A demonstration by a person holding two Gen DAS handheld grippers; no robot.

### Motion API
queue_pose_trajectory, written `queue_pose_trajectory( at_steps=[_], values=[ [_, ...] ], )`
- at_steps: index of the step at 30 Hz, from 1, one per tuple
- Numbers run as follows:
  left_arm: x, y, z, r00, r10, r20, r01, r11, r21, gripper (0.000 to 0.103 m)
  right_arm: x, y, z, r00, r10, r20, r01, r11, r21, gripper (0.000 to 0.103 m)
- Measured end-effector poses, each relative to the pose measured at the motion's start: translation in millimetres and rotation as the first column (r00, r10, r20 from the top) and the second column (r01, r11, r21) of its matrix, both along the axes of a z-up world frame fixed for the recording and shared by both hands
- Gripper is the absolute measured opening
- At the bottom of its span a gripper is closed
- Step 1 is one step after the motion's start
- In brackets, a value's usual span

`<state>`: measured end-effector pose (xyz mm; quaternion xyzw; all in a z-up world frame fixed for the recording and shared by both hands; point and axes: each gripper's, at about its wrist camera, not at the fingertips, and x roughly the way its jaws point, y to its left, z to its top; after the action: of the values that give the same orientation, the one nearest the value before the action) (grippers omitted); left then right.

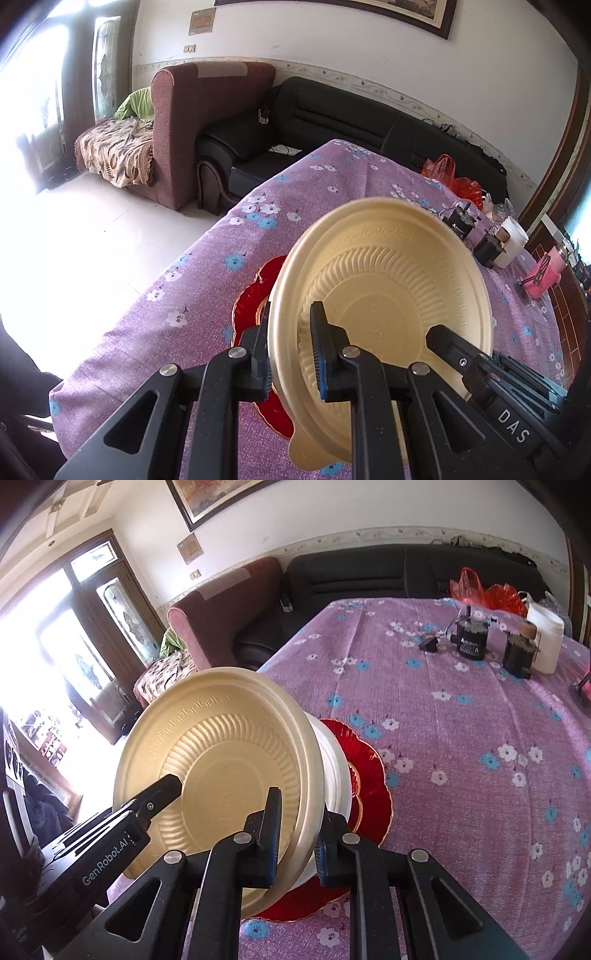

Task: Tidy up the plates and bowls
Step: 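Lift the beige bowl with both grippers and carry it over the stack, then lower the beige bowl onto the white bowls and open both grippers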

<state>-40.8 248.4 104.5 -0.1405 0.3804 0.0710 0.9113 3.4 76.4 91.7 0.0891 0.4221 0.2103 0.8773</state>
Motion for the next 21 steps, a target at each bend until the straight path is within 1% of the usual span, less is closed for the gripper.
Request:
queue_pose_trajectory(
  at_steps=[9,12,14,15,17,18,19,20,21],
  values=[
    [-3.6,13.2,1.4,0.999,0.031,0.021,-0.030,0.999,-0.035,0.018,13.0,2.6,-13.4,0.999,-0.024,-0.035,0.023,1.000,-0.017,0.017],
    [-9.5,16.8,5.6,0.999,0.035,0.034,-0.033,0.998,-0.055,0.021,14.6,6.4,-13.8,0.999,-0.024,-0.024,0.024,0.999,-0.036,0.017],
    [-15.9,19.2,10.6,0.998,0.044,0.053,-0.040,0.997,-0.060,0.034,13.7,9.9,-11.8,1.000,-0.026,-0.004,0.026,0.998,-0.058,0.017],
    [-20.8,20.6,14.6,0.996,0.049,0.070,-0.045,0.997,-0.064,0.037,12.6,11.9,-10.4,1.000,-0.028,0.007,0.028,0.997,-0.067,0.017],
    [-27.7,21.0,20.5,0.994,0.059,0.095,-0.054,0.997,-0.060,0.050,10.5,15.2,-7.9,0.999,-0.032,0.034,0.035,0.995,-0.090,0.017],
    [-31.2,21.2,23.5,0.992,0.065,0.107,-0.059,0.997,-0.056,0.054,9.5,17.3,-6.8,0.998,-0.031,0.047,0.035,0.994,-0.099,0.017],
    [-35.5,21.1,26.8,0.990,0.070,0.121,-0.065,0.997,-0.050,0.061,8.3,18.7,-5.3,0.998,-0.030,0.061,0.036,0.993,-0.108,0.018],
    [-38.1,20.2,29.1,0.989,0.074,0.131,-0.069,0.997,-0.043,0.064,6.8,20.3,-3.3,0.996,-0.030,0.079,0.040,0.992,-0.121,0.024],
    [-41.4,19.6,31.5,0.987,0.078,0.141,-0.074,0.997,-0.032,0.065,5.0,22.0,-1.8,0.995,-0.031,0.092,0.042,0.991,-0.127,0.028]
  ],
)
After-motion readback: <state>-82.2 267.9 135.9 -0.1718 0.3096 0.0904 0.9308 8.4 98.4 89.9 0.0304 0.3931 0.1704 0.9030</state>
